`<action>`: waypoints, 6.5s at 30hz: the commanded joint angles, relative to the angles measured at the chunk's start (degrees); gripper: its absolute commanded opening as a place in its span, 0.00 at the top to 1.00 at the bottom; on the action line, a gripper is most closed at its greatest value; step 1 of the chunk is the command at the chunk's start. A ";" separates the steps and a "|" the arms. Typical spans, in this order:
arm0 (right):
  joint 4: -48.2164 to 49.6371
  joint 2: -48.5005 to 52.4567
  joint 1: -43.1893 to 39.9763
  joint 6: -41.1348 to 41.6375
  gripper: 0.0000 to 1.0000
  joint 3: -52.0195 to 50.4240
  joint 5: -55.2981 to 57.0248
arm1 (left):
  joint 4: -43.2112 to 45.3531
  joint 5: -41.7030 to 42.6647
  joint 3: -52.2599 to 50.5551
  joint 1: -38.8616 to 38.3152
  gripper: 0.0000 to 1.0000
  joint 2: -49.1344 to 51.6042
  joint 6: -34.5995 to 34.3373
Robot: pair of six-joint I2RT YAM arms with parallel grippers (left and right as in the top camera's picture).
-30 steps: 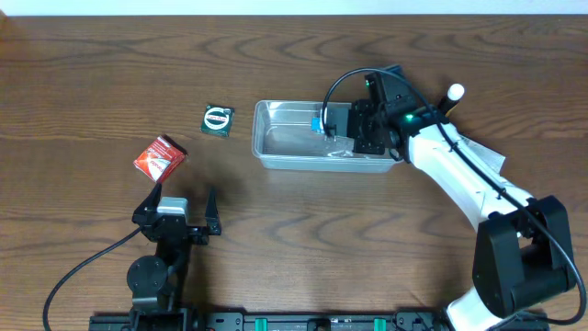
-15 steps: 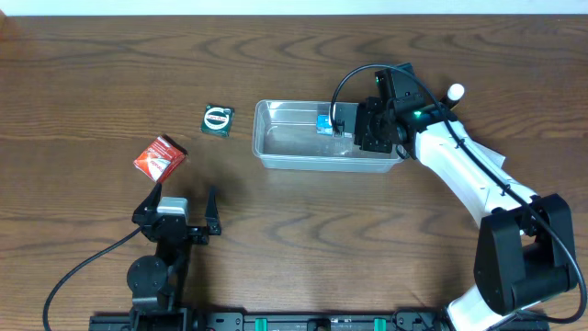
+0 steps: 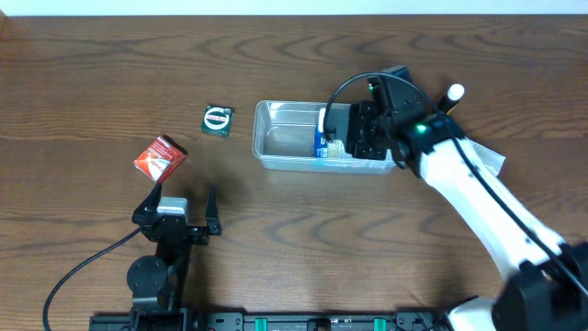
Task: Pack container
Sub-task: 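Release the blue box in the container and lift the right gripper, then move the right gripper to the white-green medicine box, then grasp the white-green medicine box with the right gripper, then carry the white-green box into the container beside the blue box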
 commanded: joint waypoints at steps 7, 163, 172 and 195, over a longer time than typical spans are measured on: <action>2.80 -5.51 0.74 9.42 0.51 0.66 6.73 | -1.92 0.85 -0.98 0.24 0.02 -0.35 -0.11; -7.89 -5.55 -32.63 59.78 0.57 0.83 -0.76 | -1.92 0.85 -0.98 0.24 0.02 -0.24 -0.11; -2.86 -10.23 -13.53 38.34 0.58 0.81 2.82 | -1.92 0.85 -0.98 0.24 0.02 -0.24 -0.11; 3.02 3.30 -0.11 4.50 0.65 0.81 8.96 | -1.92 0.85 -0.98 0.24 0.02 -0.24 -0.11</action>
